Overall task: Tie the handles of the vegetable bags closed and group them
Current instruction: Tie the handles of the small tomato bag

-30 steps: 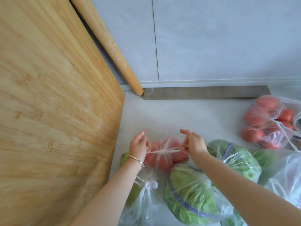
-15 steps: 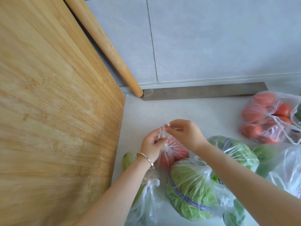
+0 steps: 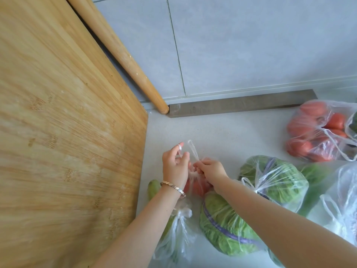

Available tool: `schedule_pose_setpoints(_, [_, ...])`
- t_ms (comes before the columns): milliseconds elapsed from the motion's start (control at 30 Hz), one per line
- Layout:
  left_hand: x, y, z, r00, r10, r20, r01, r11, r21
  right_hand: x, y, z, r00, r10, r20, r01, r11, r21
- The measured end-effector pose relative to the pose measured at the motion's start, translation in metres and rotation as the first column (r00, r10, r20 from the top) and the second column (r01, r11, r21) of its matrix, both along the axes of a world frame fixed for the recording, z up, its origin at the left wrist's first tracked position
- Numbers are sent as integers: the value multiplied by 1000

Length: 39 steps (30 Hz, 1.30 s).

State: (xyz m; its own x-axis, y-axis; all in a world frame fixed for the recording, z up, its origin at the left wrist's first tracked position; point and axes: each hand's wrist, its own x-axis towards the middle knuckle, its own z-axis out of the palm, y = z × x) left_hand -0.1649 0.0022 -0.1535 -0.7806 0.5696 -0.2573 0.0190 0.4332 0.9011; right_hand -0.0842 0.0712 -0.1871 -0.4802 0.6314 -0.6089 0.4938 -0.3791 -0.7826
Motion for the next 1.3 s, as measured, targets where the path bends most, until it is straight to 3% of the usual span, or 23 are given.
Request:
schedule_pose_setpoints(100, [6,0,9,988,-141,-63,143,989,30,-2,-3,0,981,195,9,-195,972,132])
schedule_pose_setpoints(200, [3,6,11,972,-236,-15,237,971,31,3,-8,-1,907,420,36,-412,864,290])
schedule_pose_setpoints(267, [-3,10,11,949,-313,36,313,950,-1,9,-8,-5,874,484,36,-463,809,363])
schedule_pose_setpoints(367, [-11,10,9,876,-475,82,481,872,-86,12,-8,-6,897,441,14,-413,826,383])
schedule_pose_setpoints(433, [-16,6,8,838,-545,7,536,822,-192,11,-8,-5,920,391,-7,-363,860,359])
schedule_pose_setpoints(600, [-13,-15,-6,797,-573,-193,498,803,-328,15,-1,-4,966,240,-93,-227,964,136])
schedule_pose_setpoints(733, [-8,-22,-19,750,-547,-371,433,831,-349,14,0,-5,988,124,-88,-111,984,139])
schedule_pose_setpoints(867, [-6,-25,-28,892,-336,-302,281,936,-211,12,1,-9,992,-27,-124,33,999,41])
schedule_pose_setpoints(933, [-7,-24,-29,923,-298,-243,246,944,-220,11,1,-10,987,-80,-140,79,997,-9])
schedule_pose_setpoints(1167, [-8,-14,-27,837,-538,-101,456,787,-416,7,-1,-14,992,-102,-72,108,989,96])
schedule_pose_setpoints(1300, [-9,-8,-24,814,-569,-116,448,743,-498,5,0,-17,994,-107,-29,110,990,93])
